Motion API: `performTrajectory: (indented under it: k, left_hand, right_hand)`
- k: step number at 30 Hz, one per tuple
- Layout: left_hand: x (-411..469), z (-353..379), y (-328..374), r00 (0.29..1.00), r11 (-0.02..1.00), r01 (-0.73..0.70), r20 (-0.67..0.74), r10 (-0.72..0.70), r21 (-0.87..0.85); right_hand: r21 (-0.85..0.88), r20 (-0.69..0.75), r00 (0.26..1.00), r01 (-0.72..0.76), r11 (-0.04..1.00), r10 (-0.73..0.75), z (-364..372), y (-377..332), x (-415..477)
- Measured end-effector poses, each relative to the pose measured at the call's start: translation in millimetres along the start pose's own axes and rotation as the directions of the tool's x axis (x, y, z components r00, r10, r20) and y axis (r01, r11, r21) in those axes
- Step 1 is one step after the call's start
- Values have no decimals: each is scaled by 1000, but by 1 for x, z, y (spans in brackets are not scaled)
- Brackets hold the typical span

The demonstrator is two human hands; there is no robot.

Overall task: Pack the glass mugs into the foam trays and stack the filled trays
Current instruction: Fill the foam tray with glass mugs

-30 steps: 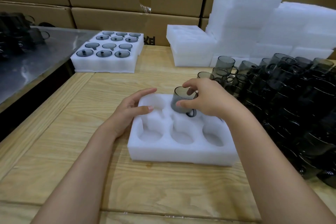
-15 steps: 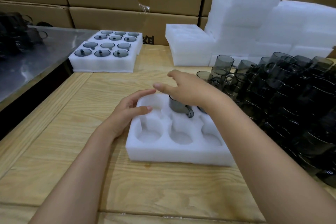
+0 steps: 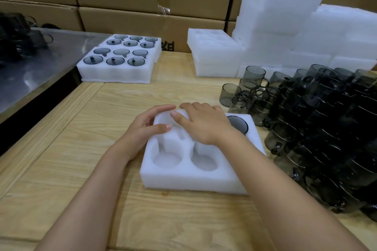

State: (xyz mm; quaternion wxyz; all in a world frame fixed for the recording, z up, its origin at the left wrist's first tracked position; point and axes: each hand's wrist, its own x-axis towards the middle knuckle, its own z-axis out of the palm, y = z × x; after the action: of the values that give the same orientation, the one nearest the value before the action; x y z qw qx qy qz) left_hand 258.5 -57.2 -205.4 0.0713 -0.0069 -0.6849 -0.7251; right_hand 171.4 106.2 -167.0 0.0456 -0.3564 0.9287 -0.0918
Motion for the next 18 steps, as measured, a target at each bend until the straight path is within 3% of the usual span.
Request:
performTrajectory:
  k: [3, 5, 7, 10, 12, 15, 18]
  left_hand:
    - [0, 1, 1, 1000, 1000, 5, 3, -5, -11]
    - [0, 1, 1, 1000, 1000, 6, -3, -6, -26]
    - [0, 2, 1, 1000, 999, 20, -12, -21, -38]
    - [0, 3, 2, 999, 999, 30, -10, -31, -44]
    - [-1, 3, 2, 1000, 999, 29, -7, -29, -46]
    - [-1, 2, 2, 1000, 998, 30, -8, -30, -54]
    - [-1, 3, 3, 1000, 998, 23, -8, -23, -54]
  right_hand:
    - [34, 16, 1000, -3, 999, 3, -4, -1, 0]
    - [265, -37, 999, -8, 964, 19, -12, -1, 1]
    - [499, -210, 970, 0, 867, 121, -27, 6, 6]
    - [295, -422, 880, -95, 951, 219, -52, 40, 26]
    - [58, -352, 898, -259, 964, 263, -59, 61, 39]
    - [-264, -223, 906, -412, 872, 360, -50, 72, 48]
    - [-372, -221, 900, -435, 820, 377, -39, 75, 51]
